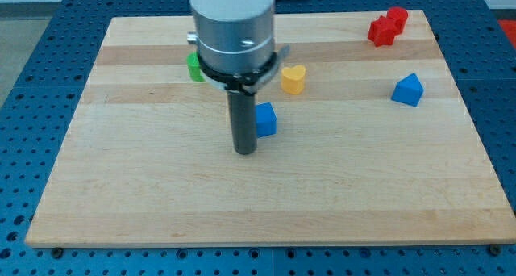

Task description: Move the blue cube towards the group of blocks

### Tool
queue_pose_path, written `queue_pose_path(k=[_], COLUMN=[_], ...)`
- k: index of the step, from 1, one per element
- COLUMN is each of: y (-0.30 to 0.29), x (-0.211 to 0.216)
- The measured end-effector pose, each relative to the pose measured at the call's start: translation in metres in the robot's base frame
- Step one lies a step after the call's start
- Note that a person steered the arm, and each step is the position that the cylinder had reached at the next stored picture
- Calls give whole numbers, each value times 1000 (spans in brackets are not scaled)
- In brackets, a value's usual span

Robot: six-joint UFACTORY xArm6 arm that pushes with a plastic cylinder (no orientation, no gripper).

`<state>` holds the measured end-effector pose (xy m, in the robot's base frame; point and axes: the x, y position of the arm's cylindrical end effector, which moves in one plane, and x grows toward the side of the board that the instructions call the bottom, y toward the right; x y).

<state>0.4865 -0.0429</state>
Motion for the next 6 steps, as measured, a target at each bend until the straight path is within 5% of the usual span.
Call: queue_pose_path(k=[6], y=[79], x=[-48])
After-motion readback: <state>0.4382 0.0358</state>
